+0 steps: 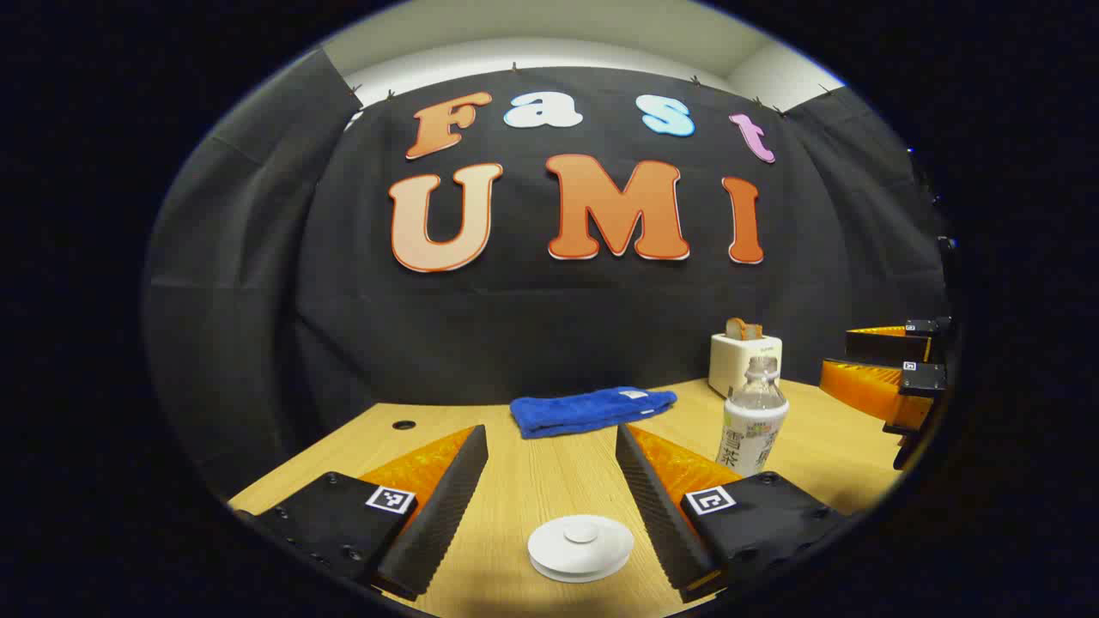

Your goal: Open the teacup lid with one hand, grasp the water bottle and pour water into the teacup with the other hand; after pouring, place the water bottle on the coaster and then close the teacup lid.

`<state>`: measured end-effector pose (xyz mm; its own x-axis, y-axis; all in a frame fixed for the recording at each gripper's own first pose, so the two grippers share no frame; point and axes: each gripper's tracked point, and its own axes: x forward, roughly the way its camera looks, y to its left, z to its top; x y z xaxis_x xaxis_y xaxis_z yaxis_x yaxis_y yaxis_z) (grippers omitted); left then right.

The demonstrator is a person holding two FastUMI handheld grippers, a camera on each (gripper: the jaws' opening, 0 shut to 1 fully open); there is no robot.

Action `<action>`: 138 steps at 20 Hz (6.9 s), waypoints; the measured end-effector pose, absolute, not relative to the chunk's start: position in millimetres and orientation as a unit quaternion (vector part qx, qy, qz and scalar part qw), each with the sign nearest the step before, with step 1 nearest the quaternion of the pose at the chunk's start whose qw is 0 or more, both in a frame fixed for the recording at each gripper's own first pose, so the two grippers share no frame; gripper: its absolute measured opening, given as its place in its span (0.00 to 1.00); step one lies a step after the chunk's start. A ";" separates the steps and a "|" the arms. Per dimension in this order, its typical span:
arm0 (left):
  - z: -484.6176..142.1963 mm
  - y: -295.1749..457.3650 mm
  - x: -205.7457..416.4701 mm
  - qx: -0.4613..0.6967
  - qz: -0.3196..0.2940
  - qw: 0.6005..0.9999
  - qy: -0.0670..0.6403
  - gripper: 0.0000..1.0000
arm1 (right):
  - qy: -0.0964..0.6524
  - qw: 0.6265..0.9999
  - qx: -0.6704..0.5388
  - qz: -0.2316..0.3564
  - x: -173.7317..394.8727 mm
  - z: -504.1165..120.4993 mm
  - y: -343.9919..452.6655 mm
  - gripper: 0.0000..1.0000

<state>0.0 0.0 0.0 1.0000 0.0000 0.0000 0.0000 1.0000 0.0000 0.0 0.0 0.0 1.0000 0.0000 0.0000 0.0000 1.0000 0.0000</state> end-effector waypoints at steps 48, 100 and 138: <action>-64.1 -6.4 31.2 0.006 -0.007 0.997 0.071 0.33 | 0.081 0.994 -0.002 0.069 35.8 -78.2 53.6 0.96; -38.4 107.6 -18.3 0.001 0.090 0.995 0.041 0.33 | -0.009 0.832 -0.554 -0.012 91.1 -35.2 71.7 0.64; -47.2 136.2 -40.0 -0.004 0.119 0.992 0.046 0.34 | -0.132 0.648 -0.750 -0.027 102.2 -15.8 98.1 0.64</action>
